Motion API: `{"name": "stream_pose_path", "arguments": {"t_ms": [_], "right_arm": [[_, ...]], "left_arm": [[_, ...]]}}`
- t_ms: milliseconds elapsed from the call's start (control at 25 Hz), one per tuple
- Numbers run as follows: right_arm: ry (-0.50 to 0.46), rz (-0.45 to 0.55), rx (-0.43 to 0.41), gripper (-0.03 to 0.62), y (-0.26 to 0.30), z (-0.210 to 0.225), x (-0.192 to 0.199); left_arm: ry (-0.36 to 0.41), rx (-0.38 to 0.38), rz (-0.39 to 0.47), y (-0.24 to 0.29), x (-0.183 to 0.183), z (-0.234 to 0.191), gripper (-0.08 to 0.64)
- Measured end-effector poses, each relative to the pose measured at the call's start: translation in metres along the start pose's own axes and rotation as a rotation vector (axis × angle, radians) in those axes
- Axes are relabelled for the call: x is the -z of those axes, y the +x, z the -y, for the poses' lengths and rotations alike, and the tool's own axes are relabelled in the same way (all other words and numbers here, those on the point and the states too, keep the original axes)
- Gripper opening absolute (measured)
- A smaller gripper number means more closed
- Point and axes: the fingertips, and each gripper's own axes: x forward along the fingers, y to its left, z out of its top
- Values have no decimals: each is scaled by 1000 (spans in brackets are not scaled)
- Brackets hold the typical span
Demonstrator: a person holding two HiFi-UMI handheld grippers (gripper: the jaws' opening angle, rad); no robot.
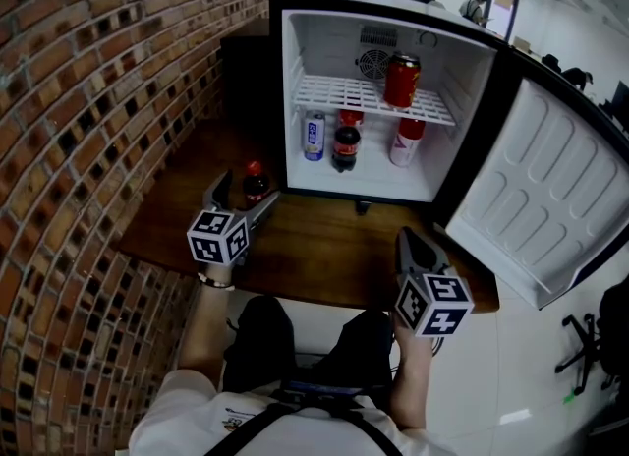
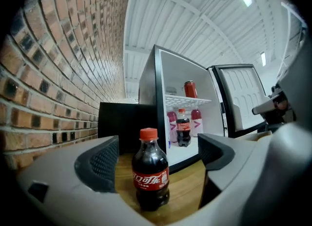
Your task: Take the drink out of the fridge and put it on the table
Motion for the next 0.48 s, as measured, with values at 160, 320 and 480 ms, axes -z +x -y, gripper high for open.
{"name": "stream_pose_path", "arguments": {"t_ms": [160,320,480], "right_arm": [[-5,1,0,-8,0,-2,-2],[-12,0,3,-8,-1,-2,-3],[-11,1,7,-8,-2,-1,-3]], "left_arm": [[30,9,-31,-17,-18,13,429],[8,56,2,-28,-36,37,296],[-19,96,4,-28,-37,66,138]]}}
